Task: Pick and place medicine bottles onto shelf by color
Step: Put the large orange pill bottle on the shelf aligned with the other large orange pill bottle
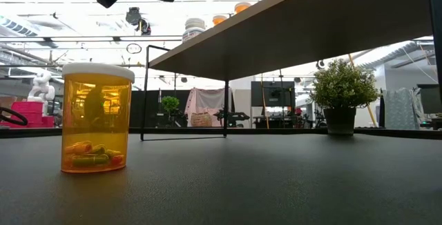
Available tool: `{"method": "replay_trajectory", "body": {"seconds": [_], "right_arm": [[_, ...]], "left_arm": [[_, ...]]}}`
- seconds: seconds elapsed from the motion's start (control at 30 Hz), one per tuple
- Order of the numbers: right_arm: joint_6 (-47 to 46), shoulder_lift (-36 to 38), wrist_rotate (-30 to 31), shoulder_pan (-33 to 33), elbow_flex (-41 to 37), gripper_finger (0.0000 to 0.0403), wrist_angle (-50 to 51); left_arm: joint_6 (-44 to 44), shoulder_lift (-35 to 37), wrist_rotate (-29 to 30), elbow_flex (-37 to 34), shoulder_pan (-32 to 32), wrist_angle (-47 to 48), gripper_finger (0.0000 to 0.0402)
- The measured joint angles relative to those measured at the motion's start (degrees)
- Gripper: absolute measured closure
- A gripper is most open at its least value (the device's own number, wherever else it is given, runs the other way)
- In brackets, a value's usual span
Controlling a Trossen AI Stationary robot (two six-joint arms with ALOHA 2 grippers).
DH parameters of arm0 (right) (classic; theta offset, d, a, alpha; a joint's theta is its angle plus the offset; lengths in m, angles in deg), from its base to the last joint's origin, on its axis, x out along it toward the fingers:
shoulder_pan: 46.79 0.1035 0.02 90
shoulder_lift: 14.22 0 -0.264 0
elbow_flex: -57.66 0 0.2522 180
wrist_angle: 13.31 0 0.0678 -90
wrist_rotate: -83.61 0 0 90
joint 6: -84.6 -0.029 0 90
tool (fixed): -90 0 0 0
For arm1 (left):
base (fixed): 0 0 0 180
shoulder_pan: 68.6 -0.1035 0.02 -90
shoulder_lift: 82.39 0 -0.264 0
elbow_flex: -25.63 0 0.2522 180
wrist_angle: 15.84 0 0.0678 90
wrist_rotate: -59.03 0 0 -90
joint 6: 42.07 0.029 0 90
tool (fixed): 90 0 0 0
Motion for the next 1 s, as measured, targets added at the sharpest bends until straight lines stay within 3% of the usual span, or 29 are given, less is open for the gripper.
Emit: {"method": "replay_trajectory", "body": {"seconds": [0.2, 0.57, 0.87, 1.0], "right_arm": [[-1.46, 4.62, 3.89, 6.13, 0.0, 0.0126, -0.02], [-11.41, 5.61, 19.0, 19.94, -1.74, 0.0126, -3.31], [-10.89, 5.5, 28.35, 28.22, -16.56, 0.0126, -23.32], [-4.43, 5.5, 31.58, 31.64, -24.58, 0.0126, -37.61]], "left_arm": [[-5.39, -2.74, 1.27, 0.0, 2.34, -0.65, 0.0163], [-7.75, -5.77, 3.96, 0.02, 6.17, -0.92, 0.0163], [-3.91, -5.77, 6.16, 0.02, 6.8, -0.24, 0.0163], [-2.19, -5.77, 6.23, 0.02, 6.8, 0.02, 0.0163]]}}
